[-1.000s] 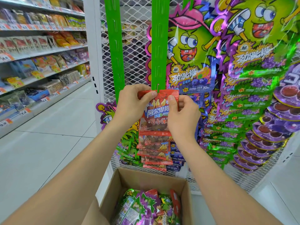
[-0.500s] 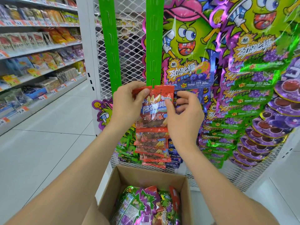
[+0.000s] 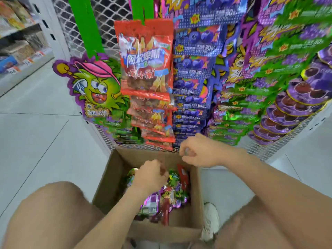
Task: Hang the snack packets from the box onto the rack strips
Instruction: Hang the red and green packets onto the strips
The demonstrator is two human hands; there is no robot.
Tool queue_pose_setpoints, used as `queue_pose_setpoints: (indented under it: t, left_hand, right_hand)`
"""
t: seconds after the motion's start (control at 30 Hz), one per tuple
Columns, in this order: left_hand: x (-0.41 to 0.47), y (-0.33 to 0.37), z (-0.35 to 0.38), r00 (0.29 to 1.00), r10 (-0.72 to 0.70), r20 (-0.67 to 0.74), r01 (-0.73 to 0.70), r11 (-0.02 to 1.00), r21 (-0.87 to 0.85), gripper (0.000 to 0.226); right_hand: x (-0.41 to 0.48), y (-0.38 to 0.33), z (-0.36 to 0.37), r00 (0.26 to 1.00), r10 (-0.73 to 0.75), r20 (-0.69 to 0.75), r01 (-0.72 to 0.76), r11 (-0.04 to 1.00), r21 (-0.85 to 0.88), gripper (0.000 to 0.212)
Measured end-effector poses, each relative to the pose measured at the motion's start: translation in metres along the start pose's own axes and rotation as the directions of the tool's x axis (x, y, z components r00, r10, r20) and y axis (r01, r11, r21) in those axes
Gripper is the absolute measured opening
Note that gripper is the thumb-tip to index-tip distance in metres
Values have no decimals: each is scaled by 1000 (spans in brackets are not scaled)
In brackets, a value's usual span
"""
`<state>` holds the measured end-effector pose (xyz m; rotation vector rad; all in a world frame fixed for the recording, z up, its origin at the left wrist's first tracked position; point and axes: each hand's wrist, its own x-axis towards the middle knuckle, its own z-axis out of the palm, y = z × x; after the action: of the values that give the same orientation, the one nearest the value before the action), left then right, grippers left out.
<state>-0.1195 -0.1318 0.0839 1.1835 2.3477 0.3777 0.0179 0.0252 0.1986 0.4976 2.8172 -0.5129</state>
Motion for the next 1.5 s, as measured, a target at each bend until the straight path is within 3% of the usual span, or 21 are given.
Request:
queue_pose_setpoints:
  t: [0.13, 0.37, 0.47, 0.53, 0.63, 0.7, 0.83, 0.9, 0.97, 1.03, 1.13, 1.23, 1.3, 1.4, 1.5]
  left_hand:
    - [35, -12, 82, 972, -130, 196, 143, 988, -53, 31]
    - [92, -4, 196, 941, -259, 216, 305, 927, -217, 53]
    - [116, -14, 224, 924, -294, 242, 345, 916, -205, 43]
    - [104, 2, 191, 927, -279, 250, 335, 917, -216, 29]
    - [87, 12, 142, 935, -251, 252, 324, 892, -316, 39]
    - [78, 14, 108, 934, -259, 246, 340, 853, -397, 34]
    - [50, 30, 33, 910, -269, 315, 414, 627, -660, 14]
    - [34, 37, 0, 908, -247, 340, 420, 571, -706, 17]
    - [16, 41, -26, 915, -234, 330, 404, 537, -740, 15]
    - [-2, 43, -48, 920, -212, 331, 393, 495, -775, 11]
    - [-26, 43, -75, 943, -189, 274, 332, 474, -815, 20]
    - [-39, 34, -95, 960, -275, 47, 213, 617, -757, 45]
    - [-49, 28, -107, 957, -242, -159, 88, 767, -636, 39]
    - [-60, 29, -124, 961, -66, -267, -113, 791, -601, 7]
    - [-65, 35, -143, 952, 51, -302, -243, 727, -643, 12]
  right_hand:
    - [14, 24, 6, 999, 29, 27, -30, 999, 32, 15]
    - [25, 46, -3, 992, 55, 115, -67, 993, 102, 21]
    - [25, 48, -7, 990, 64, 127, -74, 994, 77, 25]
    - [24, 47, -9, 985, 73, 159, -83, 995, 62, 21]
    - [25, 43, -9, 964, 101, 248, -108, 994, 16, 21]
    - [28, 39, -8, 953, 124, 277, -128, 992, -5, 26]
    - [27, 25, -9, 952, 165, 258, -156, 986, -53, 23]
    - [22, 8, -6, 956, 177, 235, -157, 982, -102, 38]
    - [19, -12, 7, 957, 192, 218, -173, 979, -105, 61]
    - [17, -31, 24, 970, 187, 157, -186, 982, -22, 69]
    - [8, -52, 30, 987, 158, -12, -157, 983, 95, 49]
    - [-9, -58, 16, 988, 147, -55, -133, 970, 202, 32]
    - [-19, -56, 9, 988, 142, -65, -115, 943, 313, 26]
    - [-24, -57, 2, 979, 165, -123, -59, 798, 599, 7]
    - [-25, -65, -9, 941, 248, -233, 24, 634, 773, 12]
